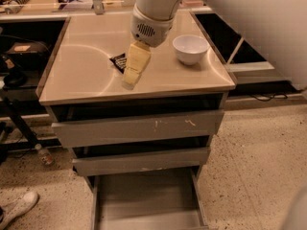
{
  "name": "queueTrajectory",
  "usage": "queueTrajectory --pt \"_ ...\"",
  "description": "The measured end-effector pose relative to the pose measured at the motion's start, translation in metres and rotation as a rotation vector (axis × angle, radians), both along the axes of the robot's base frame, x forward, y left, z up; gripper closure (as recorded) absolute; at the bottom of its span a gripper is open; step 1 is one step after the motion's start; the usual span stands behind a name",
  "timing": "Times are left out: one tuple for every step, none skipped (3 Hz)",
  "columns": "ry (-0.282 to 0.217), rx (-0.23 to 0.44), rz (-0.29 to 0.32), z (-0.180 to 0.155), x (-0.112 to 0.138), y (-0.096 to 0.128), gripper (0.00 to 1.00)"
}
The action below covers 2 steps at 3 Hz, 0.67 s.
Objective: Place rxbar chocolate into bottom drawer
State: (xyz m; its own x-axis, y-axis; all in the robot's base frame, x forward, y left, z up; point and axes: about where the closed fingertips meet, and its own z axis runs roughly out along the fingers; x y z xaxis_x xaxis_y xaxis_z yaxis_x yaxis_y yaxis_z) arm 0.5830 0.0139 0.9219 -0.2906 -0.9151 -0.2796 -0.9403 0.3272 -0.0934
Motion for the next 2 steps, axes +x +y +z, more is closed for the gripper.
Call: queueTrajectory --pt "0.034 0.058 -0.034 -0.0032 0.0694 0.0545 0.0" --pt "0.019 0.074 -0.036 -0.0003 0.075 0.0579 0.0"
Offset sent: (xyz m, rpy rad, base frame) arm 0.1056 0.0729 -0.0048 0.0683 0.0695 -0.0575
